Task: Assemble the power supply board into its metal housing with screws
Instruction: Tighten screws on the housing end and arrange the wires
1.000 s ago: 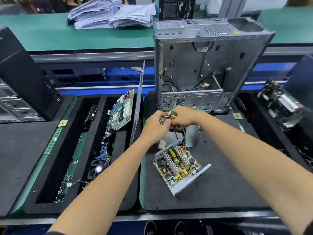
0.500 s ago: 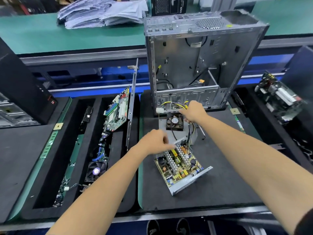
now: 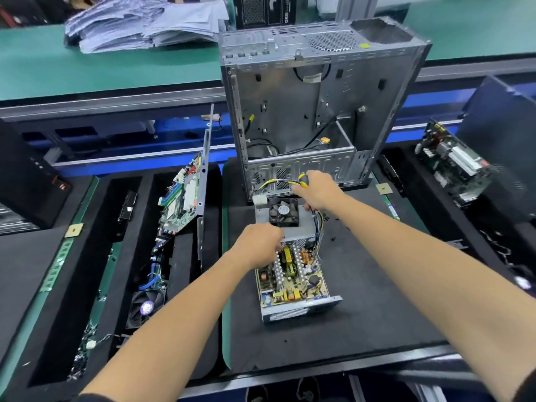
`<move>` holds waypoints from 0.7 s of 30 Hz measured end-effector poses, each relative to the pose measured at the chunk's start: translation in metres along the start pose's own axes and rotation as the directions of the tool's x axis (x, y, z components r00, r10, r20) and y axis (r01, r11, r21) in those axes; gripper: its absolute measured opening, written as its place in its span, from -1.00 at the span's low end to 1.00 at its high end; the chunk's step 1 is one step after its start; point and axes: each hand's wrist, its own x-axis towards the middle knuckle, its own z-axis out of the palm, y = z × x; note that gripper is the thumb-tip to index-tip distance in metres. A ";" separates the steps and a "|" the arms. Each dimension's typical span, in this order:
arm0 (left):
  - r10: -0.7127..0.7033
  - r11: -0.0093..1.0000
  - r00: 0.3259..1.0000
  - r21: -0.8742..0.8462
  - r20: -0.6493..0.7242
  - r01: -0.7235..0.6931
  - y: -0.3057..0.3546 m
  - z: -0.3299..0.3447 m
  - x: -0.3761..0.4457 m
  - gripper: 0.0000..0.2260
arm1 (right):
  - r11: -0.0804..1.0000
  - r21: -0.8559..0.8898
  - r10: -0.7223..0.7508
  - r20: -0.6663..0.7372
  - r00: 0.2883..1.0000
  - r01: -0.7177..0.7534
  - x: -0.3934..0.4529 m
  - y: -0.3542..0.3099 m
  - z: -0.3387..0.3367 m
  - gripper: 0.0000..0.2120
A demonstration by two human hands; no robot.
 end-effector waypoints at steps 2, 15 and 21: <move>-0.016 1.000 1.000 0.019 -0.013 0.016 -0.002 0.000 0.006 -0.89 | 1.000 0.004 -0.008 0.003 1.000 0.008 0.003 0.001 -0.001 -0.75; 0.023 0.984 0.998 -0.173 -0.051 -0.032 -0.012 -0.006 0.035 -0.72 | 0.984 -0.160 -0.060 0.092 0.994 0.074 0.026 0.009 0.002 -0.68; -0.091 0.996 0.970 -0.038 -0.226 0.084 -0.018 -0.017 0.065 -0.84 | 0.987 -0.148 0.045 -0.070 0.996 -0.055 0.037 0.013 -0.012 -0.89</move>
